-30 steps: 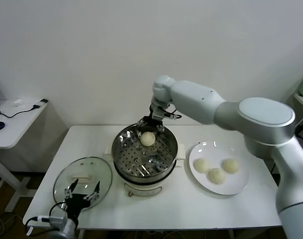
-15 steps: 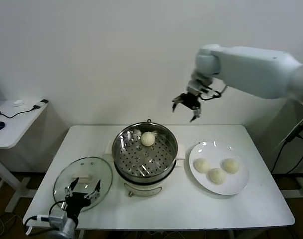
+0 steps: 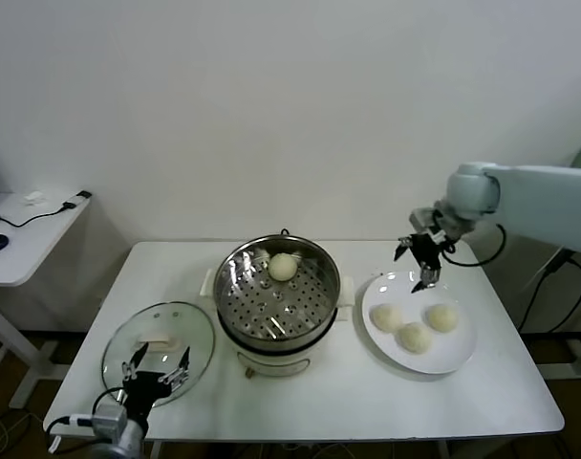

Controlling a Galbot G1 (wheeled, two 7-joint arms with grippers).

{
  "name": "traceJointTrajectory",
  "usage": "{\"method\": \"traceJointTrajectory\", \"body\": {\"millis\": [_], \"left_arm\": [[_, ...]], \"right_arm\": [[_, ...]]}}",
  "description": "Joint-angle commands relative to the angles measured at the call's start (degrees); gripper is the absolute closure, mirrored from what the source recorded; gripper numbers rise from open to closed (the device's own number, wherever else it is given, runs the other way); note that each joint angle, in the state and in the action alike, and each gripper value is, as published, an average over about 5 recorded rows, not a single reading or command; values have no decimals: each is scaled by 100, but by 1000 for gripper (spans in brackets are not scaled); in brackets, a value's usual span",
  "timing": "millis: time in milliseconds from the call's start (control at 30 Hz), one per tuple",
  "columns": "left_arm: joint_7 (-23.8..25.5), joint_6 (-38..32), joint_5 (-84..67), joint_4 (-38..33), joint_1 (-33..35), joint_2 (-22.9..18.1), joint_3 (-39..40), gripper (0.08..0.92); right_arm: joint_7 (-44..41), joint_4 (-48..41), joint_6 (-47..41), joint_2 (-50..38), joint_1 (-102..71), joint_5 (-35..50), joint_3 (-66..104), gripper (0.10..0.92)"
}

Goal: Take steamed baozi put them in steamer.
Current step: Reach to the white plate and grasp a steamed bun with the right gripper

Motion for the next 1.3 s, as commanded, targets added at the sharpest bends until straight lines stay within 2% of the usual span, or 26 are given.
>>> {"method": "traceJointTrajectory", "body": {"millis": [33, 267, 767, 900, 1133, 1300], "left_arm": [[-8, -27, 4, 64, 30, -29, -4, 177], [-8, -40, 8, 83, 35, -39, -4, 177], [-9, -81, 27, 81, 25, -19, -2, 177], [-13, -81, 27, 55, 42, -16, -8, 177], [-27, -68, 16, -25, 78, -31, -18, 177], [-35, -48, 21, -101, 104, -60, -31, 177]], "right_arm": [[282, -495, -785, 42, -1530, -2, 797, 203], [356, -1057, -815, 374, -1988, -213, 1070, 203], [616, -1317, -946, 527, -2362, -509, 1506, 210], [612, -1278, -943, 514, -2372, -586, 1550, 253], [553, -1124, -946, 460, -2257, -673, 1598, 396], [376, -973, -858, 353, -1711, -503, 1473, 429]]}}
